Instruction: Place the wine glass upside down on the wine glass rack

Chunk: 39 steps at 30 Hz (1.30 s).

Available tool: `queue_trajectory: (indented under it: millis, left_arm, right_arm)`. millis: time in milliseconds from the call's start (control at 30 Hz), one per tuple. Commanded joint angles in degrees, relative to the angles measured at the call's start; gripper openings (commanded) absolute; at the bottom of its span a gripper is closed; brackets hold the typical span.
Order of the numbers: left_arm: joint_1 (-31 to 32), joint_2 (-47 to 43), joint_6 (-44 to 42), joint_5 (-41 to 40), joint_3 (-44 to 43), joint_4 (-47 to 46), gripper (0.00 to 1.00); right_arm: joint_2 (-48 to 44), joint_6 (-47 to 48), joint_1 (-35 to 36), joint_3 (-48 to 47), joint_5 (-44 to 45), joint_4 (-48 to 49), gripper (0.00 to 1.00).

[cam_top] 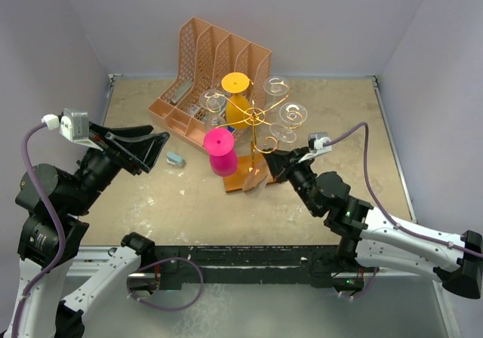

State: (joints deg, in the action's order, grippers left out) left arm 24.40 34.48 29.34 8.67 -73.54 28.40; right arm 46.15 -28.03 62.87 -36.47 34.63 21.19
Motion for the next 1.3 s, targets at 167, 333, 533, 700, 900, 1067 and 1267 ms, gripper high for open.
queue_trajectory:
  millis: [167,333,533,700,900,1067,1267]
  left_arm:
    - [-0.14,-0.12,-0.86,-0.76,-0.92,-1.38,0.57]
    - [-0.14,-0.2,-0.84,-0.76,-0.91,-1.43,0.57]
    - [-0.13,-0.2,-0.85,-0.75,-1.01,-1.43,0.57]
    - [-0.12,-0.07,-0.86,-0.76,-0.93,-1.56,0.57]
    - [-0.08,0.15,-0.91,-0.75,-0.95,-1.69,0.57]
    - [-0.12,0.21,-0.99,-0.84,-0.98,-1.6,0.57]
    - [-0.13,0.32,-1.11,-0.89,-0.87,-1.63,0.57]
  right_arm:
    - [1.72,4.32,0.06,-0.45,-2.42,8.31,0.0]
    - [1.31,5.53,0.05,0.21,-4.13,9.14,0.0]
    - [-0.41,6.58,0.06,1.83,-5.12,9.65,0.0]
    - [-0.31,8.23,0.05,2.3,-5.51,10.12,0.0]
    - [2.86,10.43,0.06,0.54,-5.04,10.47,0.0]
    - [4.04,12.83,0.06,-0.43,-5.18,11.9,0.0]
    - [3.25,14.22,0.06,-0.43,-4.77,12.74,0.0]
